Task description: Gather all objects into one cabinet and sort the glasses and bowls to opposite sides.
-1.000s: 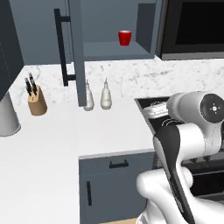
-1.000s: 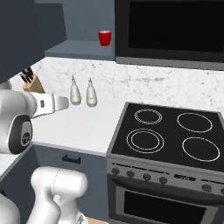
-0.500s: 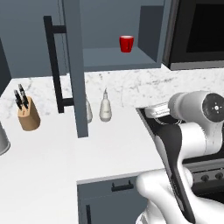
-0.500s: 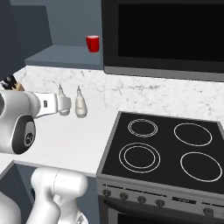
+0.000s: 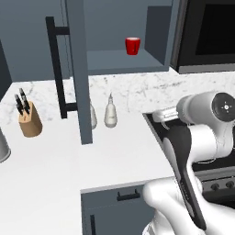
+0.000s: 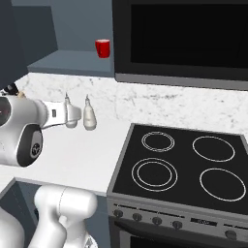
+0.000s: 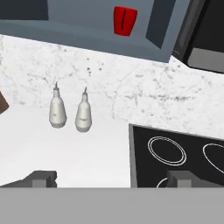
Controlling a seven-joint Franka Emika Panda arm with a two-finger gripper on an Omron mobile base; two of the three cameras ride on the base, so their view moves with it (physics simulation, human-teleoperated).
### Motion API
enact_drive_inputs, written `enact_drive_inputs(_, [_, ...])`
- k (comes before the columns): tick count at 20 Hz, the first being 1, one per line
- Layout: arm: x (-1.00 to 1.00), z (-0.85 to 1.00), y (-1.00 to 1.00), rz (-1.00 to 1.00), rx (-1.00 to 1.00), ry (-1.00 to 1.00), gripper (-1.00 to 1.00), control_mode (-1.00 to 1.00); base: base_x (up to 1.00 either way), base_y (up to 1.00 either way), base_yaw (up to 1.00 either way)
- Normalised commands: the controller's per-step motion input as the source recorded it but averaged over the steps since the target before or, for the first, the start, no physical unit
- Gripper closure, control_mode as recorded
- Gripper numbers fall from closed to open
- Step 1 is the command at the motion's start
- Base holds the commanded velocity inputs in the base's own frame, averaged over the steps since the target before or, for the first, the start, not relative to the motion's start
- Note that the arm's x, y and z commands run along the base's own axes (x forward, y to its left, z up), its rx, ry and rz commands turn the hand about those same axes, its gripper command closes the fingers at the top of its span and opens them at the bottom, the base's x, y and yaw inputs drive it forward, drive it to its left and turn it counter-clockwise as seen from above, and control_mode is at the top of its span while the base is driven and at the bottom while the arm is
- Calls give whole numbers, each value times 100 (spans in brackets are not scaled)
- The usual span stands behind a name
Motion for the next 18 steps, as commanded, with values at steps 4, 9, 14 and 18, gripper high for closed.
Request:
enact_drive_inputs(4, [11, 0, 3, -1, -3, 0, -100, -100, 0, 0, 0])
enact_drive_inputs(9, [19, 34, 3, -1, -3, -7, -100, -100, 0, 0, 0])
enact_drive_inputs(14, [72, 35, 34, -9, -1, -7, -100, -100, 0, 0, 0])
enact_drive_inputs(18, [76, 68, 19, 0, 0, 18, -100, -100, 0, 0, 0])
